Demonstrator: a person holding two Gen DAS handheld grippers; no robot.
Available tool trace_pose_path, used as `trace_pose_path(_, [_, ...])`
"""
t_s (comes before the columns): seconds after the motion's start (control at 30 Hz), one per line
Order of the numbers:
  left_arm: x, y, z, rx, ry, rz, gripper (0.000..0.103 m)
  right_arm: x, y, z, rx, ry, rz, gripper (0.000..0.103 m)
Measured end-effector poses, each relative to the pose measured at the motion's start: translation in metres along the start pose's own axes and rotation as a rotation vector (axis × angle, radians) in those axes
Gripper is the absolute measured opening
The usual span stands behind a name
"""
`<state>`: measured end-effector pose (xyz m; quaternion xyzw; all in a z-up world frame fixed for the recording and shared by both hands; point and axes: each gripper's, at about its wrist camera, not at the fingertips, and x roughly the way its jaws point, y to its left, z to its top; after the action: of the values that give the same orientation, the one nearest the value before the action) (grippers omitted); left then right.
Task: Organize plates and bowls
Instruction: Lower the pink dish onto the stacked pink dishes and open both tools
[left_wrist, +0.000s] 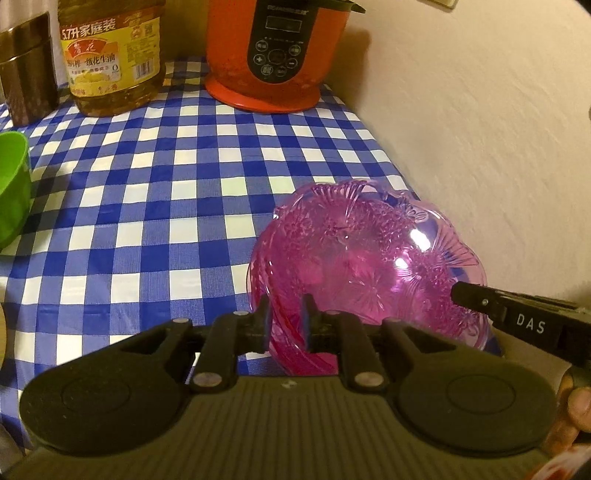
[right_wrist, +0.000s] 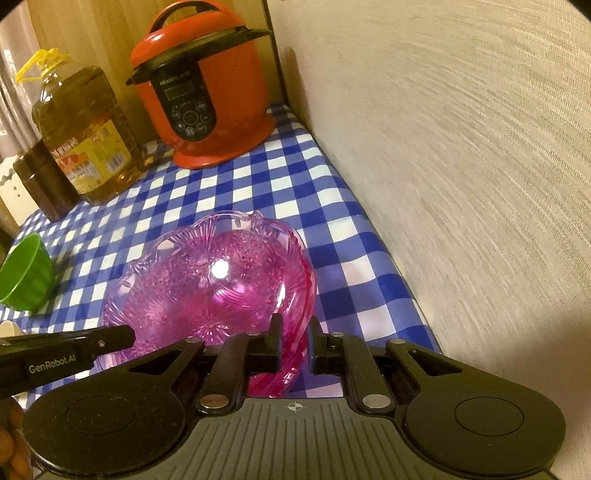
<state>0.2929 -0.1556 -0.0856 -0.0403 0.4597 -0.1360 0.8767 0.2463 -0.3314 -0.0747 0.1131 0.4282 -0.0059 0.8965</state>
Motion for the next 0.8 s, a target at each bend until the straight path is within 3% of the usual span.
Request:
trace_pose_path(0.1, [0.000,-0.002,-0.001,0.019,-0.005,0.002,0.016,0.000,-0.001,-0.001,0.008,-0.002,0.004,0.012])
trace_pose_path(0.2, [0.000,-0.004,-0.002,0.044,-0.014,0.003,0.031,0.001,-0.004,0.000,0.028,-0.006,0.031,0.015])
trace_pose_path(0.33, [-0.004,0.001,-0.002,0.029,-0.033,0.011,0.035,-0.003,-0.011,-0.001,0.048,-0.036,0.050,0.046])
trace_pose_path(0.8, [-0.042,0.016,-0.019,-0.073,-0.082,-0.015,0.036,-0.032,-0.020,-0.019,0.126,-0.030,0.047,0.046])
